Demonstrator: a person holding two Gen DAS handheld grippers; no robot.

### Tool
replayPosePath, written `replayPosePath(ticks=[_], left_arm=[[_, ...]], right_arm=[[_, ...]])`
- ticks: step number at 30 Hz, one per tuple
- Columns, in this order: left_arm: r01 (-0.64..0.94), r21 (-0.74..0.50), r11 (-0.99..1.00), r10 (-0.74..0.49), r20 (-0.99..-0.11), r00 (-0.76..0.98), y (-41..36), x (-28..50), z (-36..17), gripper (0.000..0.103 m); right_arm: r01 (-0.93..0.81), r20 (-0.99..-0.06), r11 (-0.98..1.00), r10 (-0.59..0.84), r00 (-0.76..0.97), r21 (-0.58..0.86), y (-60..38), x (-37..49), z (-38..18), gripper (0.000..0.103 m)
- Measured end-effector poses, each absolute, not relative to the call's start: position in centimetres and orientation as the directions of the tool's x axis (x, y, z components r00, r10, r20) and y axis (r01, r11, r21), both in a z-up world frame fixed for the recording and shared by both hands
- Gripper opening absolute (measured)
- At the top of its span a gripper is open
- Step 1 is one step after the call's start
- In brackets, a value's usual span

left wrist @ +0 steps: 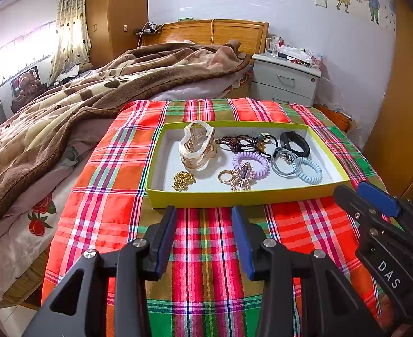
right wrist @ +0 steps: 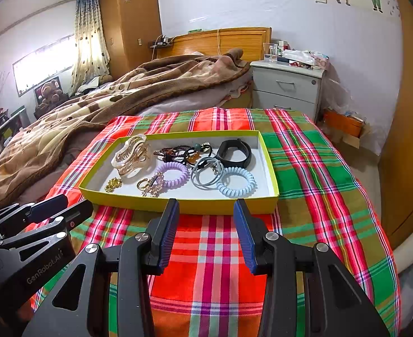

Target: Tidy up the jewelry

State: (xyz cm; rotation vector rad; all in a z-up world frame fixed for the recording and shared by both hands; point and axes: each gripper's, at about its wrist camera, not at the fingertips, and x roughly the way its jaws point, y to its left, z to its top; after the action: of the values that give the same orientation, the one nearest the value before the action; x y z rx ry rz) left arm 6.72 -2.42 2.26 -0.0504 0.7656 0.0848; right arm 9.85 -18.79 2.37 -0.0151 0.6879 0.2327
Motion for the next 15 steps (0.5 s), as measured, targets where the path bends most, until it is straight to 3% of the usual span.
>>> replayPosePath(ticks=[15], left_arm=[[-0.096,-0.016,0.995,0.058,-0.695,0.716,-2.36,6.69,2.30,0.042]], right_arm=[[-0.220,-0.631,0.973,0.210,0.746,0.064,-18.89,9.83,2.46,0.041]])
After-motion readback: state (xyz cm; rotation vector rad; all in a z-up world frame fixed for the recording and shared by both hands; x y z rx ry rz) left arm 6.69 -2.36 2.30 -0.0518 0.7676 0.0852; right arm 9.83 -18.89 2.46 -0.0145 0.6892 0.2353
